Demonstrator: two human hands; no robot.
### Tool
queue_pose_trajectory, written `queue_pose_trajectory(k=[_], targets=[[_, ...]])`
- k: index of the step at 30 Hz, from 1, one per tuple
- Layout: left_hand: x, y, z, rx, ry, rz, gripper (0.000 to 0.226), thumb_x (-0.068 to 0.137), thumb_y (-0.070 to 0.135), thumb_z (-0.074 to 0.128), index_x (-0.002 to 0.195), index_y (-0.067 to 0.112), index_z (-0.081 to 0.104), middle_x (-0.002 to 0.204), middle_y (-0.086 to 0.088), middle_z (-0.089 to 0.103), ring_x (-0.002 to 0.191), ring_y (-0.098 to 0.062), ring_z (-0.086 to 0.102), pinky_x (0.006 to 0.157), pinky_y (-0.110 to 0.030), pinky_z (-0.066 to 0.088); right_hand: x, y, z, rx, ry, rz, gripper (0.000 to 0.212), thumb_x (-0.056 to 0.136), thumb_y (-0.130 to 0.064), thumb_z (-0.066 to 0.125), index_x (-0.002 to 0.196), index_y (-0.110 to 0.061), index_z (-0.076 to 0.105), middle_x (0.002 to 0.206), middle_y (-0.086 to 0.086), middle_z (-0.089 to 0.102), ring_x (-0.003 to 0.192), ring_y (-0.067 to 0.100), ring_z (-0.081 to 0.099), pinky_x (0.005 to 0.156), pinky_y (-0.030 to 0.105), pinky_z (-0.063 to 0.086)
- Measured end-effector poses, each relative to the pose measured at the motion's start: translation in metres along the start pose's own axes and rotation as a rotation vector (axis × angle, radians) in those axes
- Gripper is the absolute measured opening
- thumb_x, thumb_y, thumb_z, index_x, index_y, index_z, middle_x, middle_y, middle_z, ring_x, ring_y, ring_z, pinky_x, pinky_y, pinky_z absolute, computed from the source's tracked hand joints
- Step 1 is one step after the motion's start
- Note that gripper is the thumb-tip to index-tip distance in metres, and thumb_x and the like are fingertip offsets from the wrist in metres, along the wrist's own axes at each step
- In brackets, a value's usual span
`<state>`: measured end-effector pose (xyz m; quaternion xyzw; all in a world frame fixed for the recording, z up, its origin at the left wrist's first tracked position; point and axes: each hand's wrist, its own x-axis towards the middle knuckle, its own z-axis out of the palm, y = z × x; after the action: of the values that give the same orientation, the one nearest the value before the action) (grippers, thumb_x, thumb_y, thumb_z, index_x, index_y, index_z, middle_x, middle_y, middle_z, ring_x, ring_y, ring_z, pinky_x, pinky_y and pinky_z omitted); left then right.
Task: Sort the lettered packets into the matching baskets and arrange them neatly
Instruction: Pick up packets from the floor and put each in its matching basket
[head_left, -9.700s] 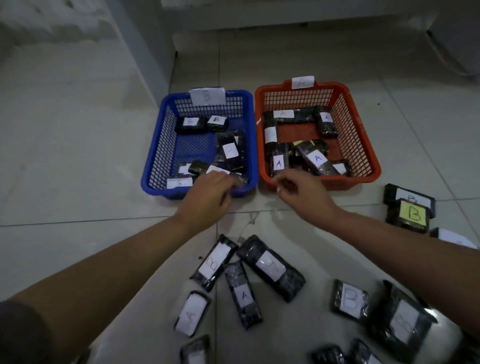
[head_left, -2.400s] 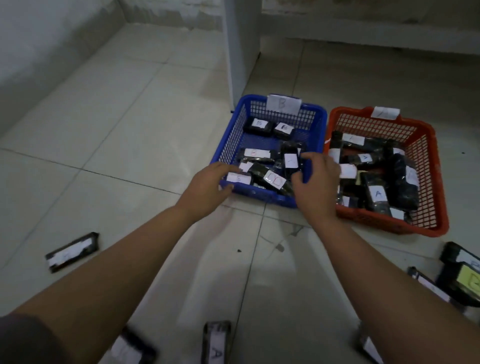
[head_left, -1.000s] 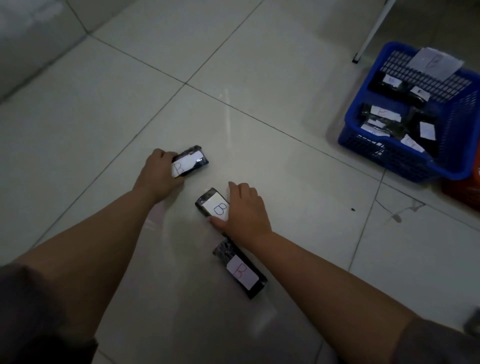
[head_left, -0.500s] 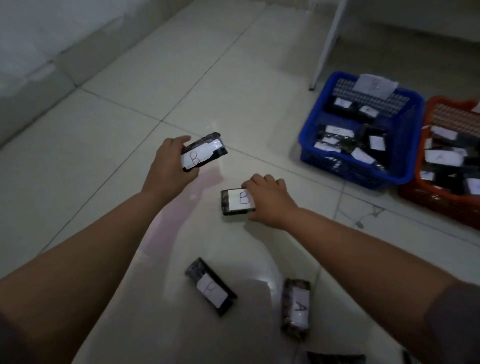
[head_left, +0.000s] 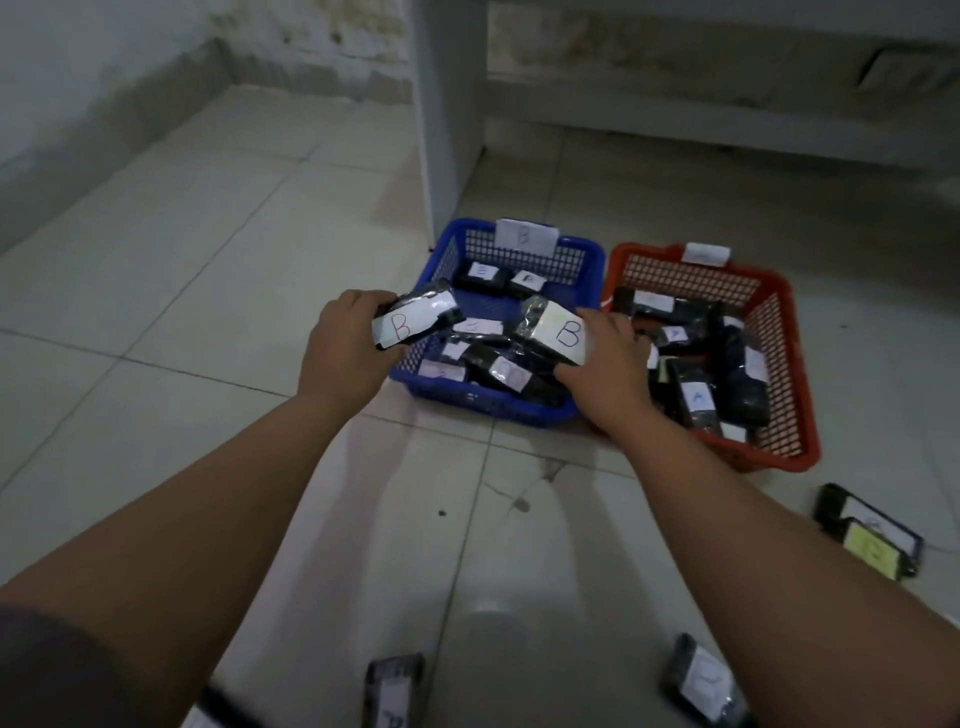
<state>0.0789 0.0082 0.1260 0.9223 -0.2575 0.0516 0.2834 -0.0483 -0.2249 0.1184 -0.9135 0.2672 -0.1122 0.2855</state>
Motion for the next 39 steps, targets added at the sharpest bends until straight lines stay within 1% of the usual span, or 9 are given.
queue_pose_trajectory(k=[7, 11, 14, 21, 25, 28, 34, 36, 39], targets=[[0.052, 0.020, 0.032, 0.115, -0.128, 0.072, 0.051, 0.072, 0.009, 0.074, 0.120, 0.010, 0.058, 0.109, -0.015, 0.059, 0.097, -0.032, 0.056, 0.081, -0.042, 0.046, 0.028, 0.008, 0.015, 0.335, 0.131, 0.084, 0.062, 0.072, -0.012, 0.072, 0.127, -0.018, 0.045, 0.127, 0.004, 0.048, 0.116, 0.024, 0.042, 0.090, 0.029, 0.035], [0.076, -0.008, 0.079, 0.091, -0.026, 0.034, 0.049, 0.074, 0.009, 0.071, 0.121, 0.013, 0.058, 0.110, -0.012, 0.061, 0.099, -0.031, 0.057, 0.087, -0.041, 0.042, 0.060, 0.005, 0.041, 0.268, 0.139, -0.012, 0.059, 0.071, -0.011, 0.071, 0.125, -0.020, 0.048, 0.120, 0.001, 0.048, 0.115, 0.023, 0.044, 0.098, 0.034, 0.038], [0.099, -0.026, 0.102, 0.134, 0.005, 0.117, 0.046, 0.077, 0.010, 0.069, 0.121, 0.016, 0.059, 0.115, -0.006, 0.063, 0.108, -0.026, 0.055, 0.100, -0.038, 0.028, 0.069, 0.007, 0.059, 0.138, 0.074, -0.063, 0.065, 0.072, -0.012, 0.071, 0.130, -0.021, 0.043, 0.128, 0.000, 0.045, 0.117, 0.018, 0.040, 0.095, 0.024, 0.031], [0.158, -0.028, 0.134, 0.261, -0.238, 0.359, 0.054, 0.074, 0.020, 0.074, 0.126, 0.021, 0.057, 0.120, -0.002, 0.063, 0.112, -0.024, 0.049, 0.093, -0.032, 0.030, 0.076, 0.008, 0.090, 0.034, -0.081, -0.075, 0.066, 0.075, -0.006, 0.067, 0.133, -0.023, 0.042, 0.129, 0.000, 0.033, 0.117, 0.017, 0.038, 0.094, 0.029, 0.042], [0.170, -0.028, 0.148, 0.466, -0.331, 0.438, 0.041, 0.080, 0.017, 0.064, 0.120, 0.025, 0.060, 0.116, -0.003, 0.064, 0.110, -0.023, 0.051, 0.098, -0.033, 0.029, 0.086, 0.004, 0.102, -0.013, -0.112, -0.102, 0.066, 0.077, -0.005, 0.069, 0.136, -0.021, 0.044, 0.130, 0.001, 0.038, 0.119, 0.018, 0.035, 0.092, 0.018, 0.030], [0.164, -0.033, 0.151, 0.615, -0.373, 0.419, 0.031, 0.085, 0.020, 0.059, 0.115, 0.027, 0.063, 0.116, 0.000, 0.062, 0.120, -0.025, 0.042, 0.110, -0.042, 0.014, 0.090, 0.002, 0.105, 0.002, -0.146, -0.083, 0.064, 0.076, -0.007, 0.072, 0.134, -0.018, 0.046, 0.131, 0.003, 0.040, 0.121, 0.020, 0.036, 0.094, 0.018, 0.026], [0.157, -0.040, 0.145, 0.386, -0.357, 0.319, 0.034, 0.087, 0.019, 0.058, 0.115, 0.036, 0.061, 0.126, 0.002, 0.056, 0.132, -0.023, 0.030, 0.108, -0.049, -0.001, 0.099, 0.001, 0.110, 0.015, -0.306, 0.002, 0.061, 0.082, -0.013, 0.069, 0.137, -0.015, 0.043, 0.137, 0.008, 0.042, 0.124, 0.024, 0.040, 0.098, 0.024, 0.031], [0.146, -0.042, 0.132, 0.277, -0.268, 0.306, 0.037, 0.088, 0.011, 0.055, 0.117, 0.033, 0.060, 0.121, 0.006, 0.059, 0.128, -0.017, 0.035, 0.108, -0.047, 0.005, 0.099, 0.001, 0.112, -0.004, -0.393, 0.037, 0.059, 0.086, -0.018, 0.065, 0.139, -0.014, 0.040, 0.140, 0.011, 0.043, 0.126, 0.026, 0.042, 0.102, 0.027, 0.033], [0.111, -0.056, 0.106, 0.047, -0.099, 0.265, 0.037, 0.088, 0.008, 0.052, 0.118, 0.028, 0.060, 0.120, 0.005, 0.060, 0.120, -0.016, 0.045, 0.095, -0.033, 0.016, 0.091, -0.002, 0.111, 0.005, -0.319, 0.024, 0.065, 0.085, -0.021, 0.066, 0.142, -0.016, 0.035, 0.149, 0.011, 0.035, 0.135, 0.025, 0.033, 0.112, 0.033, 0.027]])
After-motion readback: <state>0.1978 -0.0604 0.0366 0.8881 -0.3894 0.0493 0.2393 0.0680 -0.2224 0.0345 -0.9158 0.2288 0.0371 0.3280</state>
